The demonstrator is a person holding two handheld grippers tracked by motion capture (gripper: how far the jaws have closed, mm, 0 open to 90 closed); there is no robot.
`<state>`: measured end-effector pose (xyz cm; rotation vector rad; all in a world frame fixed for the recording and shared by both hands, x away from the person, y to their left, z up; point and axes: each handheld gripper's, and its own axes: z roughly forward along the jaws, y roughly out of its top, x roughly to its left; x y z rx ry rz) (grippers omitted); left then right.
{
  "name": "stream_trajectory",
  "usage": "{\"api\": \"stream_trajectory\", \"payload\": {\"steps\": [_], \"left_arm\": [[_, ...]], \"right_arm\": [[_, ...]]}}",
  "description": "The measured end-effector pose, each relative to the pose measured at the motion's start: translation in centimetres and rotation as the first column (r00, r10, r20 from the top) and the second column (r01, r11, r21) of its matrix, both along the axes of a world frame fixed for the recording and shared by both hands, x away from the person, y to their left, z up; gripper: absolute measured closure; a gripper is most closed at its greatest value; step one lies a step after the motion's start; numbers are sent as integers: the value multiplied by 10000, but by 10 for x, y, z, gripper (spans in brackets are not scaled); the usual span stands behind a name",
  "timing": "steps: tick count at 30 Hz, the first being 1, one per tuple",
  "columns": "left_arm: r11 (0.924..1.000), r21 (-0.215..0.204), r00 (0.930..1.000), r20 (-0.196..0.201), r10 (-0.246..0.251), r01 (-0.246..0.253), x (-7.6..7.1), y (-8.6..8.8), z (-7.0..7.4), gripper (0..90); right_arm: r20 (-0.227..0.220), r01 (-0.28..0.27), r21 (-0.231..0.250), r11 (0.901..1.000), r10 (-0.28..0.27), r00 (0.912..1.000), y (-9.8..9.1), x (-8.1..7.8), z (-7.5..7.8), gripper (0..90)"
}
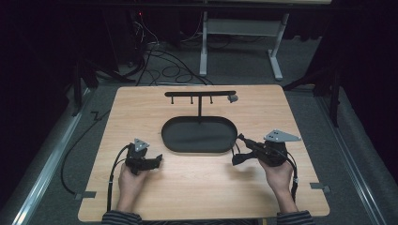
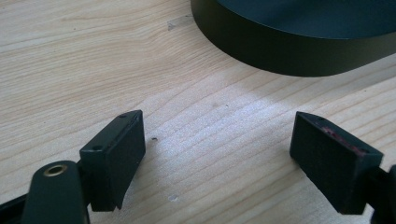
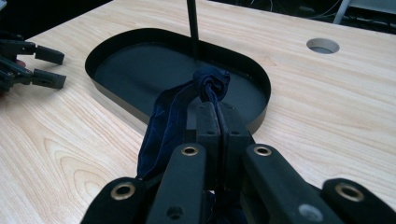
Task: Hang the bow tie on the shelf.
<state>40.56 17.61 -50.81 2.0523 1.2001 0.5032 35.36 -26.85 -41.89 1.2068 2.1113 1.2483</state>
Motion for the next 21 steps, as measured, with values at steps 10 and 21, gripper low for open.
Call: {"api": "stream_trajectory", "payload": {"steps": [10, 21], "left_arm": [[10000, 2, 10000, -1, -2, 2, 0, 0, 0, 186], [10000, 2, 10000, -2, -1, 1, 0, 0, 0, 186]], "right_arm": [[126, -195, -102, 9998, 196, 9997, 2, 5, 11, 900], [197, -354, -103, 9993, 356, 9992, 8, 13, 20, 900]]}}
